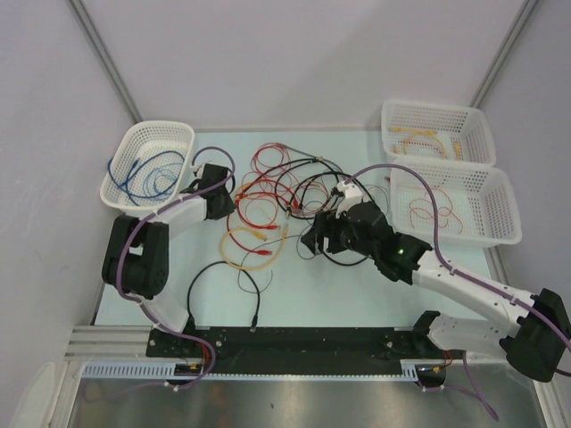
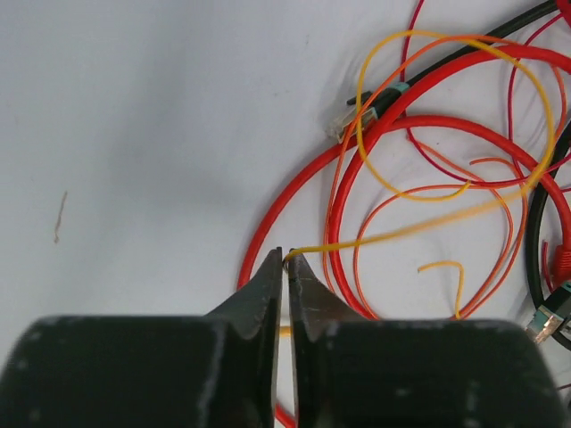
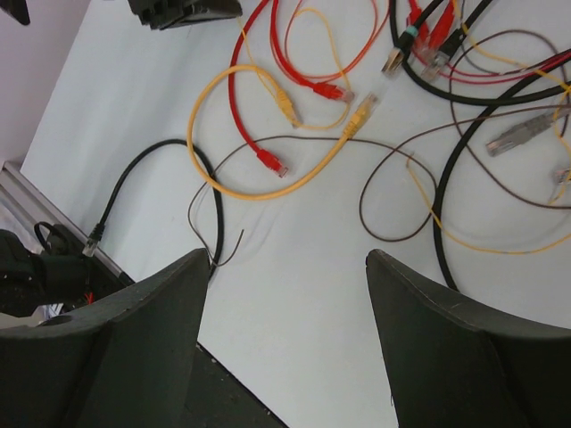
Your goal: Untangle the cables
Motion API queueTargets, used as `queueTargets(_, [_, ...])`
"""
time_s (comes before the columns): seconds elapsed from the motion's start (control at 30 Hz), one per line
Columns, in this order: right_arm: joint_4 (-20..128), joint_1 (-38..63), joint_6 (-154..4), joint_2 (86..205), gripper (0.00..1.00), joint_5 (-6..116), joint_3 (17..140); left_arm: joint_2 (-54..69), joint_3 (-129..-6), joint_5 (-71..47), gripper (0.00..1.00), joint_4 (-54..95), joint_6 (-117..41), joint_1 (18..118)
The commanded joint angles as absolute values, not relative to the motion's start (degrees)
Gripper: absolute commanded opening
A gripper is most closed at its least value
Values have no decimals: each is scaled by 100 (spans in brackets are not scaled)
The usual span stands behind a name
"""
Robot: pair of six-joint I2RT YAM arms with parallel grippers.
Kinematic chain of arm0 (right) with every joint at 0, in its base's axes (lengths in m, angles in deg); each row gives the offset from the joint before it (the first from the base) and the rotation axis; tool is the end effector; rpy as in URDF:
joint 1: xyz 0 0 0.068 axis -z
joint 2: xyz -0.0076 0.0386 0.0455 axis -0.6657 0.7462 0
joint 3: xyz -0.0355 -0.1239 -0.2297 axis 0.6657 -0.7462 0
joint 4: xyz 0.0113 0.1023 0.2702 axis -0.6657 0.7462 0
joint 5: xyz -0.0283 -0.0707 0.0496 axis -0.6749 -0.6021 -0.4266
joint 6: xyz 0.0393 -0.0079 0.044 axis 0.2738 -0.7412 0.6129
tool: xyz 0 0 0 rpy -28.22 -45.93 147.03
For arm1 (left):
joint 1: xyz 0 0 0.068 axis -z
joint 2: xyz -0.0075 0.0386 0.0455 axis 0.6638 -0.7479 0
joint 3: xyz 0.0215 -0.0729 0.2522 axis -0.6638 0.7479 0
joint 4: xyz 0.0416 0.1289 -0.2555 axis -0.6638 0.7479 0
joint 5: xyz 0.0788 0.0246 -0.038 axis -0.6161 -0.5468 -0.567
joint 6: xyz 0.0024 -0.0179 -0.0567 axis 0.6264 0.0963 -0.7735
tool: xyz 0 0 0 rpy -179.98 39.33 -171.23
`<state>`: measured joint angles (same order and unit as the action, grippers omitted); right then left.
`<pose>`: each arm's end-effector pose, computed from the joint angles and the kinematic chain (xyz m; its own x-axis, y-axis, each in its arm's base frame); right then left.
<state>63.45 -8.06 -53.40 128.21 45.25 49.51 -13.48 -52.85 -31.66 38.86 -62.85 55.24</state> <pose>0.1895 0.2217 0.2659 -0.6109 0.0163 -0.7915 -0.5128 0.7536 0.4113 0.3584 -0.0781 0.1472 -0.7116 -0.4245 -0.5598 -0.3751 0.9033 -0.2082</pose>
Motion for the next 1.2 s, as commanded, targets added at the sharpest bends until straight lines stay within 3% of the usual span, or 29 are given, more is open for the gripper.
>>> queueTargets(0.0, [6457, -590, -5537, 12421, 76, 4532, 4970, -1117, -5466, -3162, 1, 3436, -5974, 5451])
queueTargets(0.17, [6475, -511, -5502, 12201, 75, 4567, 4953, -248, -5177, -2751, 0, 3331, -5965, 5442])
queueTargets(0.33, [6457, -485, -5449, 11885, 74, 4532, 4961, 1586, -4694, -1652, 0, 2936, -6316, 5477])
queueTargets(0.57, [6361, -493, -5265, 11516, 75, 4602, 4970, 2960, -4675, -220, 0, 2383, -6843, 5688])
queueTargets(0.67, [6080, -476, -5317, 11279, 77, 4672, 4961, 3094, -4771, 353, 0, 1960, -7019, 6073])
queueTargets(1.0, [5859, -537, -5538, 11032, 82, 4989, 5234, 2945, -6010, 564, 0, 2390, -6844, 6655])
queueTargets(1.17, [6069, -590, -5450, 10848, 81, 4095, 5251, 2760, -6248, 485, 0, 2320, -6853, 6795])
